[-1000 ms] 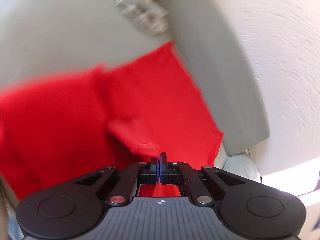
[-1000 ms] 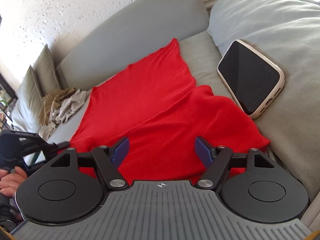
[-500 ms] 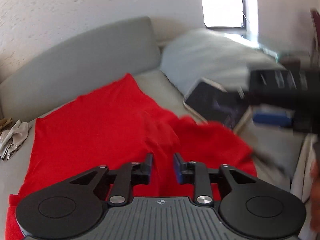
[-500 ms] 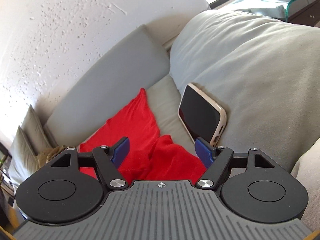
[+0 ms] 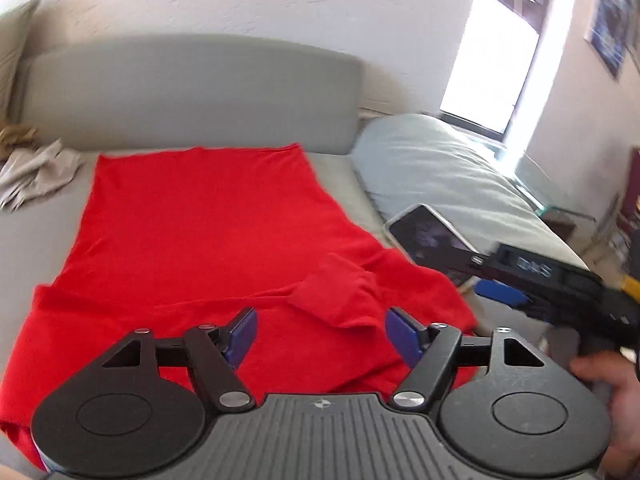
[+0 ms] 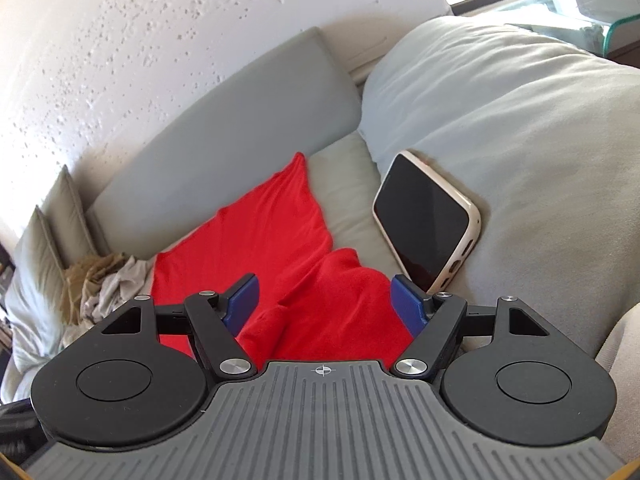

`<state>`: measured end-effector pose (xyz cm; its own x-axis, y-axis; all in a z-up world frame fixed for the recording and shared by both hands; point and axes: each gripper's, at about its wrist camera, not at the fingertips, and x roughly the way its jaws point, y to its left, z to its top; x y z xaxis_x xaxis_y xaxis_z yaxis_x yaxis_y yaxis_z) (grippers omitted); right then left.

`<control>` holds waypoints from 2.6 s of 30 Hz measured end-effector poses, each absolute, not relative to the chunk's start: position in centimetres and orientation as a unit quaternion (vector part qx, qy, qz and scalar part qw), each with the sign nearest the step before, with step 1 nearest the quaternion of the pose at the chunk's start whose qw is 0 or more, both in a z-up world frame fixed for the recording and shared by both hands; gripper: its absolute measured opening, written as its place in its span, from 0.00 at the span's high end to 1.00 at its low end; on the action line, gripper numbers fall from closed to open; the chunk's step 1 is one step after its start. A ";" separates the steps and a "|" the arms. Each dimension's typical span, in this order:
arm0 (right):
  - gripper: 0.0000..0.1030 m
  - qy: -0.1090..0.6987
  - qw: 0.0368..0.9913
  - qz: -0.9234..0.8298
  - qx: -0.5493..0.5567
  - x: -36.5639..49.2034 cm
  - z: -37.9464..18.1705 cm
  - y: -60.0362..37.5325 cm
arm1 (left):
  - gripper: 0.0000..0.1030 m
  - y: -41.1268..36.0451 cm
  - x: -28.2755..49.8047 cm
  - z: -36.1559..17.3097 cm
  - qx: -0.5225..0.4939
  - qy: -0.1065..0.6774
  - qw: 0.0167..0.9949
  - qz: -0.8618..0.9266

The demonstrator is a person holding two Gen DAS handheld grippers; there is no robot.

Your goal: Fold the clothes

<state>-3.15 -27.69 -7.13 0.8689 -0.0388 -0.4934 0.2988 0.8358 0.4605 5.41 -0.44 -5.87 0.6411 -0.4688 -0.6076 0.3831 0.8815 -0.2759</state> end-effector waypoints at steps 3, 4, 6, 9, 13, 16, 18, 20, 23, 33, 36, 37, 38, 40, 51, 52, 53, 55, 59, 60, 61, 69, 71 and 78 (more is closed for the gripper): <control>0.26 0.249 0.932 -0.085 0.249 -2.9 -7.3 -26.8 | 0.74 3.7 8.0 -8.8 -0.178 0.377 0.892 -0.173; 0.26 0.252 0.933 -0.083 0.242 -2.8 -7.3 -26.5 | 0.76 4.6 8.3 -9.7 -0.199 0.383 0.891 -0.138; 0.26 0.256 0.937 -0.081 0.224 -2.5 -7.3 -25.9 | 0.96 6.1 8.2 -9.8 -0.220 0.397 0.886 -0.095; 0.26 0.261 0.942 -0.079 0.195 -2.1 -7.4 -24.8 | 0.91 6.2 8.1 -9.5 -0.207 0.400 0.888 -0.091; 0.26 0.270 0.946 -0.074 0.163 -1.7 -7.1 -23.3 | 0.85 5.6 7.7 -9.0 -0.173 0.399 0.896 -0.087; 0.29 0.282 0.950 -0.054 0.119 -1.0 -6.4 -21.2 | 0.85 5.4 7.9 -9.3 -0.167 0.400 0.897 -0.086; 0.32 0.294 0.951 -0.031 0.090 -0.2 -6.1 -19.6 | 0.85 5.5 8.1 -9.5 -0.167 0.400 0.897 -0.086; 0.38 0.306 0.950 -0.012 0.058 0.9 -6.0 -17.7 | 0.85 5.5 8.0 -9.5 -0.166 0.399 0.898 -0.086; 0.47 0.328 0.945 0.010 0.008 3.0 -6.4 -14.7 | 0.85 5.6 7.8 -9.6 -0.164 0.397 0.899 -0.087; 0.94 0.355 0.934 -0.041 0.020 5.0 -7.9 -15.3 | 0.85 6.0 7.6 -9.7 -0.162 0.397 0.899 -0.094; 0.94 0.335 0.936 -0.085 0.066 3.3 -6.7 -18.3 | 0.85 6.0 7.6 -9.6 -0.164 0.397 0.898 -0.092; 0.94 0.330 0.935 -0.106 0.083 2.5 -6.3 -19.5 | 0.85 5.9 7.5 -9.6 -0.164 0.398 0.898 -0.091; 0.94 0.337 0.927 -0.127 0.109 1.6 -6.3 -21.0 | 0.85 5.9 7.5 -9.6 -0.165 0.398 0.898 -0.090; 0.90 0.372 0.901 -0.150 0.162 0.5 -6.7 -23.8 | 0.86 5.9 7.5 -9.6 -0.166 0.398 0.898 -0.089; 0.56 0.322 0.930 -0.093 0.154 -0.8 -5.7 -26.4 | 0.86 6.1 7.0 -9.6 -0.172 0.393 0.899 -0.086; 0.56 0.322 0.932 -0.086 0.140 -0.3 -6.0 -26.2 | 0.86 6.1 6.9 -9.6 -0.173 0.392 0.899 -0.086; 0.57 0.323 0.933 -0.081 0.134 0.2 -6.5 -26.2 | 0.86 6.2 6.9 -9.6 -0.174 0.392 0.899 -0.087; 0.57 0.327 0.934 -0.071 0.124 1.2 -7.3 -26.1 | 0.86 6.2 6.9 -9.6 -0.173 0.391 0.900 -0.087; 0.56 0.350 0.924 -0.062 0.138 2.1 -8.9 -26.3 | 0.86 6.1 6.8 -9.6 -0.168 0.389 0.901 -0.088; 0.56 0.354 0.923 -0.060 0.140 2.2 -9.1 -26.3 | 0.86 6.1 6.8 -9.6 -0.168 0.389 0.902 -0.088; 0.56 0.356 0.922 -0.058 0.143 2.2 -9.3 -26.3 | 0.86 6.1 6.9 -9.6 -0.168 0.389 0.901 -0.088; 0.89 0.319 0.945 -0.048 0.058 2.3 -8.8 -24.1 | 0.86 6.5 6.5 -9.4 -0.179 0.385 0.901 -0.086; 0.90 0.293 0.954 -0.054 0.024 2.0 -8.0 -23.0 | 0.86 6.8 6.0 -9.1 -0.191 0.374 0.905 -0.074; 0.90 0.213 0.972 -0.078 -0.070 1.2 -5.8 -20.1 | 0.86 8.1 5.8 -7.4 -0.161 0.284 0.945 0.001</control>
<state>1.22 -20.11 -5.80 0.8974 -0.1812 -0.4022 0.1218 0.9781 -0.1687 5.79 8.10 -7.35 0.8382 -0.0899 -0.5379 -0.0930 0.9483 -0.3034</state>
